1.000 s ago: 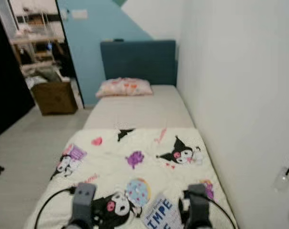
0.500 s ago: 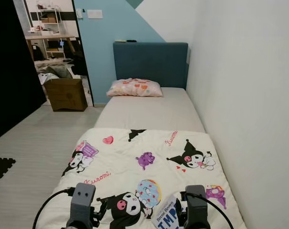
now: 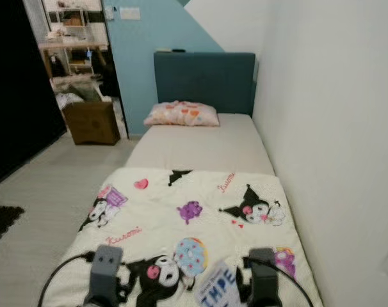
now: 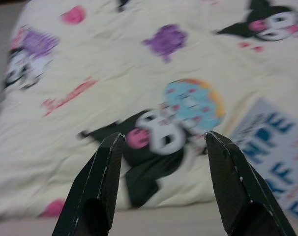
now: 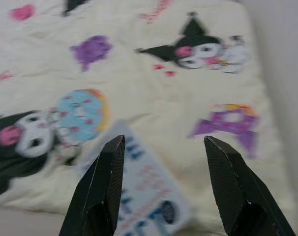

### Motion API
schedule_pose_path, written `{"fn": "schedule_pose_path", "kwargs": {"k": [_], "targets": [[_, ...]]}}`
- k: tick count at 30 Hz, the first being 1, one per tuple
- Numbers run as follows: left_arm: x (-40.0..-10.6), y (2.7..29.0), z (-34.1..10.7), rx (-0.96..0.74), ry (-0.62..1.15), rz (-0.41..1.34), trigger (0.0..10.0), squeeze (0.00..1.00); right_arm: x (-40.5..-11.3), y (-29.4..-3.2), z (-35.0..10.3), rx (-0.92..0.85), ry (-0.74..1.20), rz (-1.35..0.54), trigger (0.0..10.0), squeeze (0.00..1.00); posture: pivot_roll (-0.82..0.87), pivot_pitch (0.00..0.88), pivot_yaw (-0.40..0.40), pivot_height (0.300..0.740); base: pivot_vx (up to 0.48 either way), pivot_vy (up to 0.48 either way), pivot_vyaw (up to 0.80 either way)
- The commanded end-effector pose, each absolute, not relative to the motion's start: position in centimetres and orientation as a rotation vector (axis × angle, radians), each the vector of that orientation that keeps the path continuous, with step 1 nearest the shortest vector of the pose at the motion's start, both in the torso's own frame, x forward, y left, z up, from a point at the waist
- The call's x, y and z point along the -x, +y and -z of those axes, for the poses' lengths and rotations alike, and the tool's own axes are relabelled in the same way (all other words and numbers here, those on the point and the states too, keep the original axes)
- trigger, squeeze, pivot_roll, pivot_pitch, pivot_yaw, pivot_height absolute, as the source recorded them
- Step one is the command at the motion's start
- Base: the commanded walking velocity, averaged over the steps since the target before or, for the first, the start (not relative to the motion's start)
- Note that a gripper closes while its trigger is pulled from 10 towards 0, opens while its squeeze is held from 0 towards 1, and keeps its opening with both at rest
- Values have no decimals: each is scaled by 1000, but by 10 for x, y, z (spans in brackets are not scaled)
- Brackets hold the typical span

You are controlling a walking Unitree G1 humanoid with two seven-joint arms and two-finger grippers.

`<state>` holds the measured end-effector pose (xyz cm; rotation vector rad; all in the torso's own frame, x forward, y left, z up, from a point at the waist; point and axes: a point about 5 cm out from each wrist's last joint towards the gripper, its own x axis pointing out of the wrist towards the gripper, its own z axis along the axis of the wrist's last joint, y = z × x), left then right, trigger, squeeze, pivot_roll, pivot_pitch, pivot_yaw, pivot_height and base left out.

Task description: Clean up the room

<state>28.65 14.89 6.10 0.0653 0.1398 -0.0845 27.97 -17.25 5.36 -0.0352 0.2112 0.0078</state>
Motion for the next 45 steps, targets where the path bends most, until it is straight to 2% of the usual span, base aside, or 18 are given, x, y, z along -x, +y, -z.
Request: {"fn": "schedule_pose_path", "kwargs": {"k": [1,11,18,33,45], "targets": [[-282,155,-55,-69,162,71,10000,0,-276,-168,-48,26,238,-15,10000,0,-24,133,5,702,0,0,0],[-275,158,-46,-98,195,93,10000,0,-269,-167,-36,26,305,-21,10000,0,-23,135,5,702,0,0,0],[-270,163,-40,-119,221,96,10000,0,-268,-166,-33,2,329,-25,10000,0,-23,136,3,677,0,0,0],[-269,154,-43,-121,186,141,10000,0,-269,-165,-35,-18,328,-31,10000,0,-21,133,0,622,0,0,0],[-271,155,-45,-126,172,129,10000,0,-272,-162,-37,-13,325,-56,10000,0,-25,119,-8,622,0,0,0]]}}
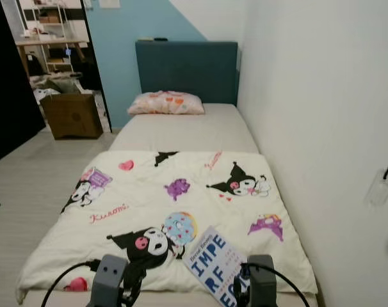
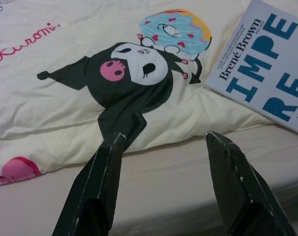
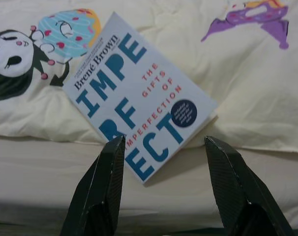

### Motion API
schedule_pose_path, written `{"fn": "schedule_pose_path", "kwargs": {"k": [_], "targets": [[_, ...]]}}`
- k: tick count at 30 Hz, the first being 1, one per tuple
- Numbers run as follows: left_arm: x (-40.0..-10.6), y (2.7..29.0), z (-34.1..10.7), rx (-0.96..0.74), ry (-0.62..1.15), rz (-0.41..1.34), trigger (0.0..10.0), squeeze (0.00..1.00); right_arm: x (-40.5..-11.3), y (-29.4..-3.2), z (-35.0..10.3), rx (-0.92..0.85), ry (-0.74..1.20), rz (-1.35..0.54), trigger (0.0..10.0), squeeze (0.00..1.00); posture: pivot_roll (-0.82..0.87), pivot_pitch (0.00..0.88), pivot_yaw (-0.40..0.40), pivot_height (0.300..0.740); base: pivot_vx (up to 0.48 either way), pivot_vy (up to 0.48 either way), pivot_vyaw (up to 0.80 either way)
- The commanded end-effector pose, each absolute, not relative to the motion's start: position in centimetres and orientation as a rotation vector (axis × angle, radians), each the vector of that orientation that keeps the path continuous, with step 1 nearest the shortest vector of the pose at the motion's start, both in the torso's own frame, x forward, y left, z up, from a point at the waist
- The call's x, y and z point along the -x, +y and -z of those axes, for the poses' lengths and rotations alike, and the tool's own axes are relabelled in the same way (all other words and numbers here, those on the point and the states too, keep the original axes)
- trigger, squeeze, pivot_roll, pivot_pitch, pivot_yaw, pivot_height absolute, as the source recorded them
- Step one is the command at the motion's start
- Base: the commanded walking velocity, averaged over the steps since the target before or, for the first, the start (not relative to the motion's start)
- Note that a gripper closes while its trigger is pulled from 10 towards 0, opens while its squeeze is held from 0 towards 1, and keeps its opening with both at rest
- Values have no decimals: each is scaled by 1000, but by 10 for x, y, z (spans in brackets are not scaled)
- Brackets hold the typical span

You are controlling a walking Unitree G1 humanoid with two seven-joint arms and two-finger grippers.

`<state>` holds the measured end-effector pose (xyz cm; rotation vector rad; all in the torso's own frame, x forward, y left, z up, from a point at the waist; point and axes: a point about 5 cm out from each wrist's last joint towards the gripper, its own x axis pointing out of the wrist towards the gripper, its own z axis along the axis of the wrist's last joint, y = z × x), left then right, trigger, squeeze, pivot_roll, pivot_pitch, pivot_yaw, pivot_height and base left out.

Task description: Clean up the room

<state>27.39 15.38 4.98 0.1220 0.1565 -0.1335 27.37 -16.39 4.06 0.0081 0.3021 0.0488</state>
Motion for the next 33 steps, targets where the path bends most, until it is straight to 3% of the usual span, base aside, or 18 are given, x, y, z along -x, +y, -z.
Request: {"fn": "schedule_pose_path", "kwargs": {"k": [1,15,26,33], "targets": [[-271,155,-45,-125,171,127,10000,0,-273,-162,-37,-16,325,-59,10000,0,-25,118,-9,622,0,0,0],[-268,157,-44,-127,166,114,10000,0,-278,-154,-36,-67,356,-107,10000,0,-23,119,-21,602,0,0,0],[-261,151,-45,-71,129,248,10000,0,-285,-150,-36,-135,394,-140,10000,0,-26,142,-30,602,0,0,0],[-260,152,-45,-126,122,273,10000,0,-291,-146,-33,-183,433,-140,10000,0,-20,162,-39,582,0,0,0]]}}
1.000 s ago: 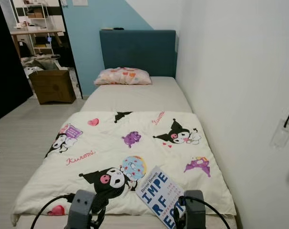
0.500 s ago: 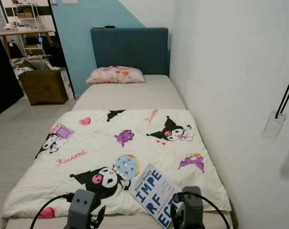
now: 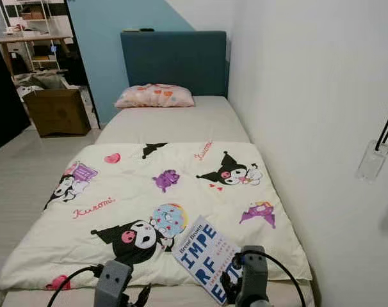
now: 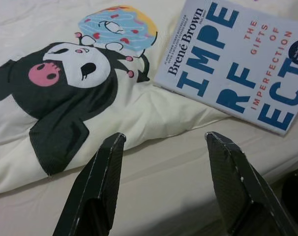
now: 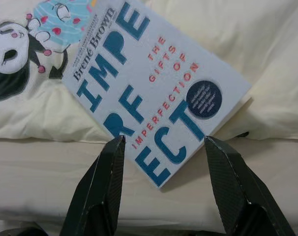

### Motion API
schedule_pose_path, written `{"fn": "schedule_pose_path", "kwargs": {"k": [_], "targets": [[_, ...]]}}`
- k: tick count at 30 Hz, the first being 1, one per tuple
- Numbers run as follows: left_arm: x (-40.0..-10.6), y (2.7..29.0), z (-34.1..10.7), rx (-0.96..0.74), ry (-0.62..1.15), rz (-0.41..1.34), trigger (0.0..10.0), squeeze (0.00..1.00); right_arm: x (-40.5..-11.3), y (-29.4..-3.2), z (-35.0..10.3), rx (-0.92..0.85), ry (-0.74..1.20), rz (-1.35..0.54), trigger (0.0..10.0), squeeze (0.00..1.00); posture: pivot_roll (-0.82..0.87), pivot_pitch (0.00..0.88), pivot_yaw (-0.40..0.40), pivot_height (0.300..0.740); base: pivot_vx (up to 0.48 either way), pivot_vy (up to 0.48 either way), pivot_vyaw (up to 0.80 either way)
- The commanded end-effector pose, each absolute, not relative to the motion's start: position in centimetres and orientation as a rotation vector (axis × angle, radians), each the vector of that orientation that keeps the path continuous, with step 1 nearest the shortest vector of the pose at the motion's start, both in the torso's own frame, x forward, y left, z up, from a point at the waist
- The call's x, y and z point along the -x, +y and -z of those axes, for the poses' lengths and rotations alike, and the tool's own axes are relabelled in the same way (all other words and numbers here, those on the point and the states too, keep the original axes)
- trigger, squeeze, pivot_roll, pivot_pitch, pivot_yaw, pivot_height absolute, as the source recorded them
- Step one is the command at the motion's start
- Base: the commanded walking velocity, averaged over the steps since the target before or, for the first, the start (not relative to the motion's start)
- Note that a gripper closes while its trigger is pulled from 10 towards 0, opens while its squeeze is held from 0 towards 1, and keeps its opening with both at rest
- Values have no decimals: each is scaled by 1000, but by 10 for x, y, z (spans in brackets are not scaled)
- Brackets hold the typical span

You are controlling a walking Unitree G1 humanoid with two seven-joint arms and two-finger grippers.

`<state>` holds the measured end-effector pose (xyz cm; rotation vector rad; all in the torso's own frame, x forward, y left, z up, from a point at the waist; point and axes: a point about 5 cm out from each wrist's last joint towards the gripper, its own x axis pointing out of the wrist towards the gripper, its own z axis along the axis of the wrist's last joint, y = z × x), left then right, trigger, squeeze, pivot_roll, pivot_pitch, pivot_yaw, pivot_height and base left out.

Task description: Clean up the room

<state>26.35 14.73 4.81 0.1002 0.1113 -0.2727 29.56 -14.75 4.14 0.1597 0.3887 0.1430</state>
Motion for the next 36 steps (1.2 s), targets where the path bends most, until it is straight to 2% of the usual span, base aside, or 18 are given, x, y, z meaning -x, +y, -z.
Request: {"fn": "schedule_pose_path", "kwargs": {"k": [1,18,20,21,22,24,25,26,36], "targets": [[-260,153,-46,-131,117,267,10000,0,-292,-144,-31,-200,449,-142,10000,0,-16,171,-41,582,0,0,0],[-250,147,-54,-118,78,329,10000,0,-301,-142,-27,-383,491,-99,10000,0,0,211,-47,582,0,0,0],[-250,147,-55,-114,79,323,10000,0,-301,-144,-26,-414,485,-89,10000,855,2,217,-47,582,0,0,0],[-250,146,-55,-114,79,323,10000,0,-302,-145,-25,-417,490,-82,10000,945,2,217,-47,582,0,0,0],[-250,146,-55,-114,79,323,10000,0,-302,-145,-25,-417,490,-82,10000,945,2,217,-47,582,0,0,0],[-250,146,-55,-117,78,322,10000,0,-303,-146,-25,-420,501,-72,10000,867,5,221,-45,582,0,0,0],[-249,146,-56,-119,78,321,10000,0,-303,-146,-25,-416,501,-75,10000,576,7,225,-43,582,0,0,0],[-249,146,-56,-123,79,321,10000,0,-304,-146,-26,-414,500,-71,10000,0,8,226,-42,582,0,0,0],[-248,148,-56,-137,82,313,10000,0,-309,-149,-30,-388,471,-59,10000,0,8,222,-39,577,0,0,0]]}}
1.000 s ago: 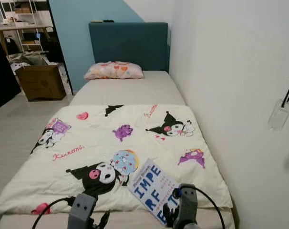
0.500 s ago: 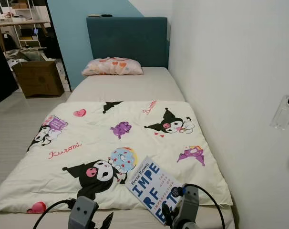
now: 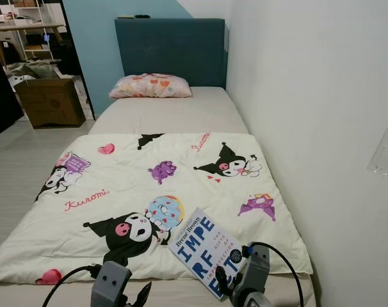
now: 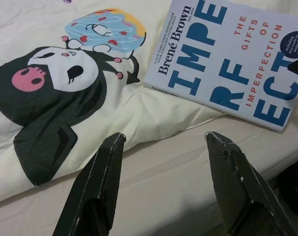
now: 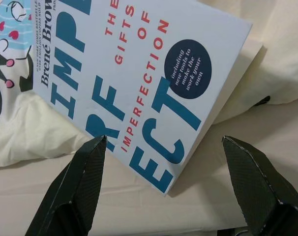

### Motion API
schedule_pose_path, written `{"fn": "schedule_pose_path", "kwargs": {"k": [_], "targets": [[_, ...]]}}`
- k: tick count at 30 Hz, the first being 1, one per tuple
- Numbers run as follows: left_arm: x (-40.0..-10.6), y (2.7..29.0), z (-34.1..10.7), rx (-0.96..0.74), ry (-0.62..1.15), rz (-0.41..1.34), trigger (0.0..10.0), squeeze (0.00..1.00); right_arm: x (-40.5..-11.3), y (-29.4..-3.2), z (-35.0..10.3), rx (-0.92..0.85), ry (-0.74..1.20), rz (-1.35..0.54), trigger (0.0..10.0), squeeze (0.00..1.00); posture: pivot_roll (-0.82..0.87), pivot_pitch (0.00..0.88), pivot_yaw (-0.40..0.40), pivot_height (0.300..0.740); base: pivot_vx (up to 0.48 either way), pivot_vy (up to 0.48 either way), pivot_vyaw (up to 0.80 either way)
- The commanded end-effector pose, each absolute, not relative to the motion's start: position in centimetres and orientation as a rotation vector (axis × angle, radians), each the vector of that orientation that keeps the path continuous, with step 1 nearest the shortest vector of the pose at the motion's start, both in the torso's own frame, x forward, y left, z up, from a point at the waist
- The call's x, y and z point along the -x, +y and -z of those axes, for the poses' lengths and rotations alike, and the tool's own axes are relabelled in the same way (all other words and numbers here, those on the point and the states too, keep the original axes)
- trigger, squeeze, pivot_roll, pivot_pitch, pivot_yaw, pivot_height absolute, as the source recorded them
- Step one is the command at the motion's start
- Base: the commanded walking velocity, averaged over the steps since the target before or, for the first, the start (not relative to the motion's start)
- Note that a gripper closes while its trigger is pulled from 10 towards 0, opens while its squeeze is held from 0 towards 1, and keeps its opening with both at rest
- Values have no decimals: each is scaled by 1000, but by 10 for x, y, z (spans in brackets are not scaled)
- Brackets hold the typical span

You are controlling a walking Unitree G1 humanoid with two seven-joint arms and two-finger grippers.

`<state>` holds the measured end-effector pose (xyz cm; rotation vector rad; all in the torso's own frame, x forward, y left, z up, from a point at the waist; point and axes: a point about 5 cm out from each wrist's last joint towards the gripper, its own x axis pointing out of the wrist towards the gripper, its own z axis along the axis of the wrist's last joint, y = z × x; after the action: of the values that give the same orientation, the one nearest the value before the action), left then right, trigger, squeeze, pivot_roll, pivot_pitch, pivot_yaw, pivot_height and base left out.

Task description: Clean up the room

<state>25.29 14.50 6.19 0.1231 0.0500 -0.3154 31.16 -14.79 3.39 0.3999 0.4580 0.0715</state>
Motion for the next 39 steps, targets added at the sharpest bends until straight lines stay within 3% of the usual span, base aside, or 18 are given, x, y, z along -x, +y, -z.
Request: {"fn": "schedule_pose_path", "kwargs": {"k": [1,11,12,13,14,15,19,20,21,22,27,35,39], "targets": [[-248,148,-56,-137,82,313,10000,0,-309,-149,-30,-388,471,-59,10000,0,8,222,-39,577,0,0,0],[-249,146,-58,-143,82,309,10000,0,-312,-148,-32,-395,446,-65,10000,0,9,230,-36,548,0,0,0],[-249,146,-58,-145,82,309,10000,0,-312,-148,-32,-400,443,-60,10000,98,10,231,-34,548,0,0,0],[-249,146,-58,-147,82,309,10000,0,-311,-150,-31,-396,443,-48,10000,631,10,231,-34,548,0,0,0],[-249,146,-58,-147,82,309,10000,0,-311,-150,-31,-396,443,-48,10000,631,10,231,-34,548,0,0,0],[-248,147,-58,-148,82,309,10000,0,-311,-150,-30,-402,442,-44,10000,1000,12,232,-34,548,0,0,0],[-248,146,-59,-148,79,310,10000,0,-310,-154,-28,-392,458,-15,10000,1000,14,236,-36,548,0,0,0],[-248,146,-59,-148,78,310,10000,0,-310,-155,-27,-400,461,-11,10000,937,14,236,-36,548,0,0,0],[-248,146,-59,-148,78,310,10000,0,-310,-155,-27,-400,461,-11,10000,937,14,236,-36,548,0,0,0],[-247,146,-59,-147,78,311,10000,0,-311,-155,-27,-415,462,-7,10000,0,14,236,-36,548,0,0,0],[-245,143,-61,-139,69,329,10000,0,-312,-154,-25,-520,467,-15,10000,0,22,249,-34,548,0,0,0],[-239,136,-68,-108,37,391,10000,0,-318,-142,-28,-911,408,-81,10000,0,46,263,-35,548,0,0,0],[-238,138,-69,-113,37,395,10000,0,-318,-136,-29,-962,405,-114,10000,0,62,268,-32,548,0,0,0]]}}
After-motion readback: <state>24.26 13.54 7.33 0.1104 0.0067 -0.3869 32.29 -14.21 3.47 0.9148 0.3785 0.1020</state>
